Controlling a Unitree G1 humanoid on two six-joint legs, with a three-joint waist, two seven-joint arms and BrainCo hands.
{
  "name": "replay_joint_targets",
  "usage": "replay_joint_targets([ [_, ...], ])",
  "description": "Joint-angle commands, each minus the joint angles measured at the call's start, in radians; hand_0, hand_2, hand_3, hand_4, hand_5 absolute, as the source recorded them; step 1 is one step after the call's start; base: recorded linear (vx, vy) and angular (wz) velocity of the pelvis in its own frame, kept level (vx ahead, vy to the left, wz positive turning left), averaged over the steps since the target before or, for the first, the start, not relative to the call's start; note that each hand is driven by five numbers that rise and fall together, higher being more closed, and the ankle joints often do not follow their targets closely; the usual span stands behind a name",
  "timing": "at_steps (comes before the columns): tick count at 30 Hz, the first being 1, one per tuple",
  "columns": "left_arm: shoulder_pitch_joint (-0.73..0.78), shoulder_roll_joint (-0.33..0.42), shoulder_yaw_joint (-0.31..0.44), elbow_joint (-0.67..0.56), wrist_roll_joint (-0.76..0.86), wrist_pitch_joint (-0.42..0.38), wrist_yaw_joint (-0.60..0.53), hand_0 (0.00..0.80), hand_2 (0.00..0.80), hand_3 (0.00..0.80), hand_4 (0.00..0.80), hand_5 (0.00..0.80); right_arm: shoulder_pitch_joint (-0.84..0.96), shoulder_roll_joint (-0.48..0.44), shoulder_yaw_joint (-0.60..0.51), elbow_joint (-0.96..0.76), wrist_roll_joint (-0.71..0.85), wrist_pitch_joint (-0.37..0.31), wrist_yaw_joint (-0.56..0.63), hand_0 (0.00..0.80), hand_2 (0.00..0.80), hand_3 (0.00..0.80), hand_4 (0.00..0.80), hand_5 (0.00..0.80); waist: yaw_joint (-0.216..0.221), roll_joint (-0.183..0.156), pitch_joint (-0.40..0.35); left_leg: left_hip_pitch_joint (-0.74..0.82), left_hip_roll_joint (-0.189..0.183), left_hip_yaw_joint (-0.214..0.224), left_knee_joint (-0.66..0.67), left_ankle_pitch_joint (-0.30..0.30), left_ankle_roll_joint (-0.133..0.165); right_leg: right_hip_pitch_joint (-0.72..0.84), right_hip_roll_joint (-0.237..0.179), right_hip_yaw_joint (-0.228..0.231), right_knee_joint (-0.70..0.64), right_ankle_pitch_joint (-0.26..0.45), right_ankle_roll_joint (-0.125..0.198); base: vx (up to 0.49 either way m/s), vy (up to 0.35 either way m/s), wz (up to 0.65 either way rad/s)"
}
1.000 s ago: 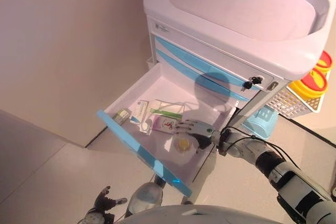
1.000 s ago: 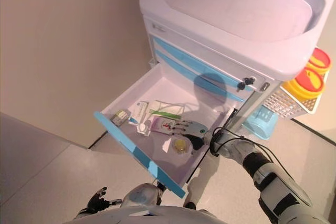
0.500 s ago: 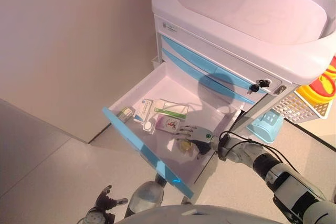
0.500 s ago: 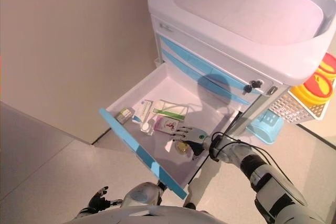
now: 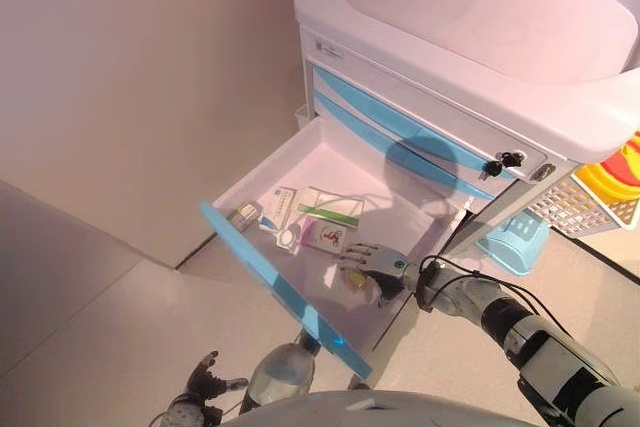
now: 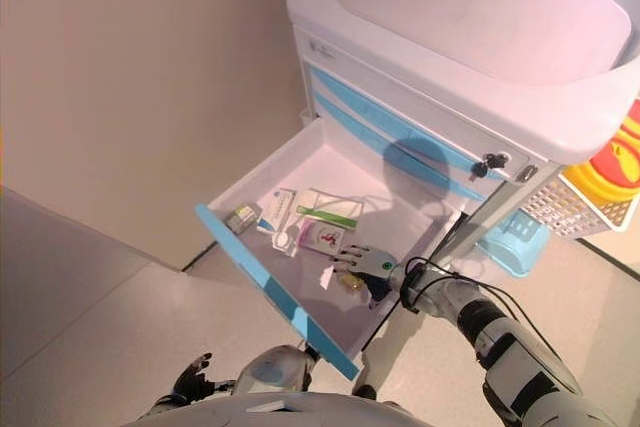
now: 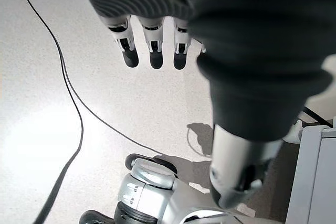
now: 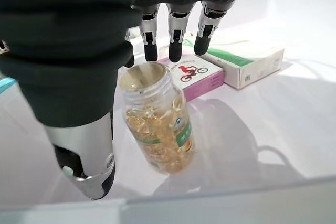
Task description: Open the drawer and pick up the medicine
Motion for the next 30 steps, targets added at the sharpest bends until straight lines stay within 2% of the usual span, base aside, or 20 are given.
replay_joint_targets([
  [1,0.033,-0.014,-0.055,-0.009,0.027,-0.019,0.011,0.000,0.000,0.000,0.000,0.000,0.028,0.001,-0.017,-0.039,0.029,0.024,-0.066,0.000,0.000,0.000,0.000,0.000,0.020,0.008,-0.020,-0.006,-0.053,-0.016,0.013,-0.091,0.025,-0.048,-0.075,0.015,0.026,0.050,0.046,0.000,0.000,0.00],
  [9,0.046,-0.017,-0.068,-0.018,0.026,-0.026,0.004,0.000,0.000,0.000,0.000,0.000,0.040,0.010,-0.035,-0.018,0.011,0.049,-0.122,0.000,0.000,0.000,0.000,0.000,0.020,0.018,-0.018,-0.007,-0.058,-0.023,0.017,-0.091,0.026,-0.049,-0.078,0.011,0.034,0.047,0.045,0.000,0.000,0.00],
  [27,0.046,-0.022,-0.077,-0.010,0.033,-0.032,0.007,0.000,0.000,0.000,0.000,0.000,0.048,0.029,-0.046,-0.006,0.025,0.116,-0.134,0.000,0.000,0.000,0.000,0.000,0.020,0.021,-0.011,-0.008,-0.063,-0.028,0.028,-0.096,0.029,-0.051,-0.083,0.011,0.050,0.041,0.044,0.016,0.003,0.01],
  [28,0.045,-0.021,-0.074,-0.009,0.034,-0.032,0.007,0.000,0.000,0.000,0.000,0.000,0.049,0.031,-0.044,-0.005,0.021,0.118,-0.133,0.091,0.091,0.091,0.091,0.091,0.019,0.021,-0.012,-0.009,-0.063,-0.027,0.029,-0.096,0.029,-0.052,-0.083,0.012,0.050,0.041,0.045,0.000,0.000,0.00],
  [29,0.045,-0.020,-0.072,-0.009,0.033,-0.032,0.006,0.000,0.000,0.000,0.000,0.000,0.050,0.030,-0.044,-0.008,0.022,0.120,-0.126,0.471,0.471,0.471,0.471,0.471,0.018,0.022,-0.011,-0.009,-0.063,-0.027,0.029,-0.096,0.030,-0.053,-0.083,0.013,0.051,0.040,0.044,0.000,0.000,0.00],
  [30,0.044,-0.019,-0.072,-0.008,0.032,-0.033,0.005,0.000,0.000,0.000,0.000,0.000,0.051,0.030,-0.043,-0.010,0.021,0.120,-0.122,0.762,0.762,0.762,0.762,0.762,0.018,0.022,-0.010,-0.009,-0.063,-0.027,0.029,-0.097,0.030,-0.053,-0.083,0.013,0.052,0.040,0.045,0.000,0.000,0.00],
])
